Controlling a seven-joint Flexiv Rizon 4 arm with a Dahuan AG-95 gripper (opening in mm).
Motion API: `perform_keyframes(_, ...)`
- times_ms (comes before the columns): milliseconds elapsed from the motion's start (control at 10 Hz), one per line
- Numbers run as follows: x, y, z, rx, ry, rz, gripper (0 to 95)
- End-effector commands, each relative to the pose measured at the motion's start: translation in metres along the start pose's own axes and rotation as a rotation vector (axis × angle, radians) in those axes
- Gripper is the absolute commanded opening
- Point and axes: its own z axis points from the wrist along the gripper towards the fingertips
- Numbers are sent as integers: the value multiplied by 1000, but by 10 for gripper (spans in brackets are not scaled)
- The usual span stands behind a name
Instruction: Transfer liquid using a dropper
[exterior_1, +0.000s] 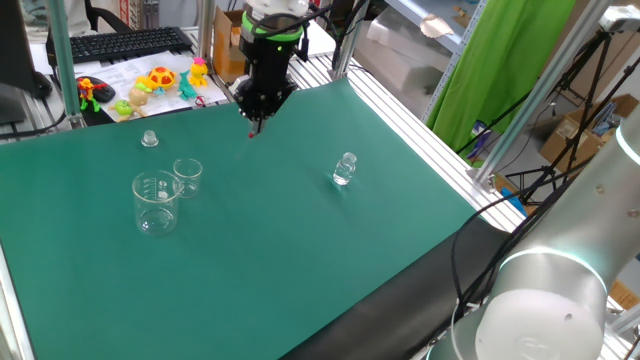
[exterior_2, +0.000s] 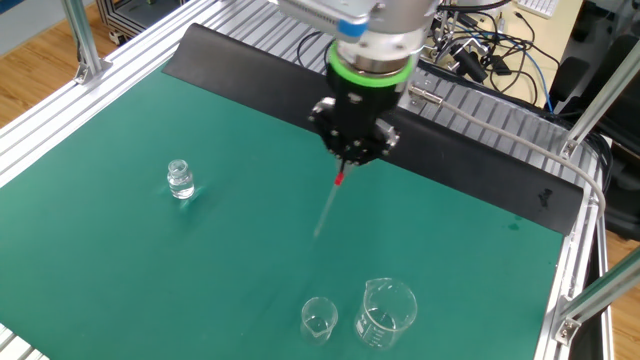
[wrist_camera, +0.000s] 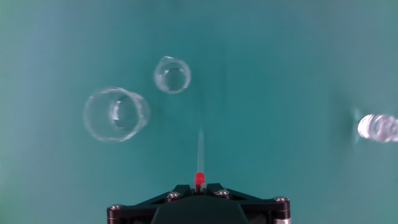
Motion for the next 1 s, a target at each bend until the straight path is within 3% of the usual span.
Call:
perform_keyframes(100,-1,0,0,-14,-1,22,0)
perform_keyframes(300,-1,0,0,-22,8,66,0)
perform_keyframes(700,-1,0,0,-112,32,148,0)
perform_keyframes(800,-1,0,0,-108,42,182,0)
perform_keyframes(1000,-1,0,0,-92,35,211,0)
